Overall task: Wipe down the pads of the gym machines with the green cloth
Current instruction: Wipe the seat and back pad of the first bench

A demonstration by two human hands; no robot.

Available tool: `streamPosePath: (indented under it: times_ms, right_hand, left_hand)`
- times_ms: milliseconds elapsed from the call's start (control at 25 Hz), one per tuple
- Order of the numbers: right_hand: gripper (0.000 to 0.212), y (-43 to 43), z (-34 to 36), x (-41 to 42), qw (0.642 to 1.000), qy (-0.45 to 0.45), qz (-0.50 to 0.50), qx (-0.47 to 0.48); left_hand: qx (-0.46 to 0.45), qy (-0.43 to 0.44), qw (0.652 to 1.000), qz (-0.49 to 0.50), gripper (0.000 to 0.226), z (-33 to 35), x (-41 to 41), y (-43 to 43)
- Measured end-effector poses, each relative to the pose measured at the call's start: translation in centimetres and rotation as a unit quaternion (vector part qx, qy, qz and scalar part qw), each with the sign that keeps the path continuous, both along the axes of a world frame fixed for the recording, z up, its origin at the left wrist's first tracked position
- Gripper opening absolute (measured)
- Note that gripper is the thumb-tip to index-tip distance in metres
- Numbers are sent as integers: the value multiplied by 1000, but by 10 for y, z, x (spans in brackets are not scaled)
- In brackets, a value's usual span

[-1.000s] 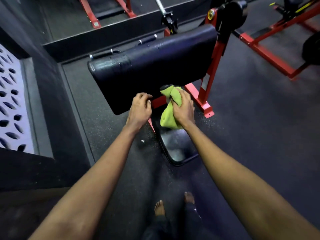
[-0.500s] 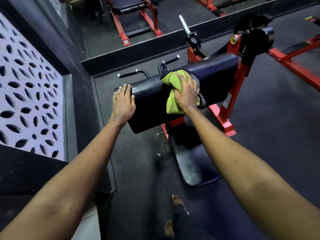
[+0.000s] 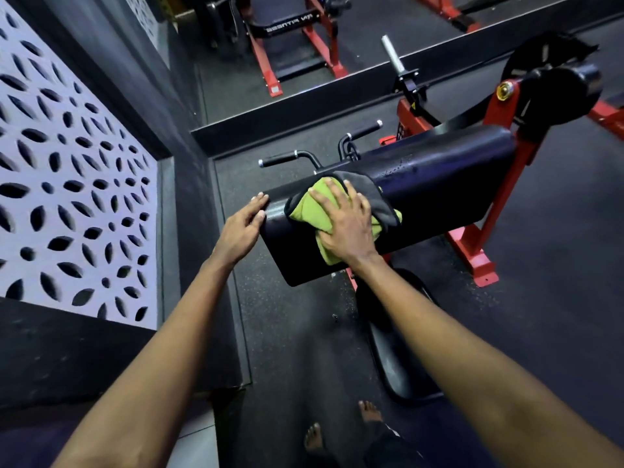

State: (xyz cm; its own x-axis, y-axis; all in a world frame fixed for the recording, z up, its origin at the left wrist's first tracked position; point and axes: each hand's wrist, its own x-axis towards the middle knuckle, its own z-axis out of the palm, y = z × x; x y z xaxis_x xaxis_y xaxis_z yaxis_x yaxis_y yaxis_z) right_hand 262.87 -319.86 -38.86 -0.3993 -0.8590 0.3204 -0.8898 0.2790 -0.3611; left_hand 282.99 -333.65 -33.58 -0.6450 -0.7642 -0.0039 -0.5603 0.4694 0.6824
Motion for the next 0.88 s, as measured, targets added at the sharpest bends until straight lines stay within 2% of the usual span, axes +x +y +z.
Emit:
streamPosePath:
  times_ms: [240,320,480,600,760,880]
  right_hand:
    - [67,-26,16,-10,985,-52,-165,-24]
    - [68,-29,12,19,983,-61,-170,-43]
    - [85,-32,-2,101,988,-80,-123,-50]
    - [86,-32,-3,106,991,-74,-105,-44]
    - [66,-48,16,63,963,-105,-242,-57]
    - [68,-56,13,85,955,-112,-265,-75]
  left_hand:
    - [139,7,990,-23,38,11,8,-30]
    - [167,18,985,-50,44,10,13,-38]
    - [280,86,955,-51,66,14,11,-47]
    - [309,82,946,-63,75,16,11,-51]
    - [314,82,943,-75,79,15,12,-58]
    - [318,85,940,-88,81,11,11,-65]
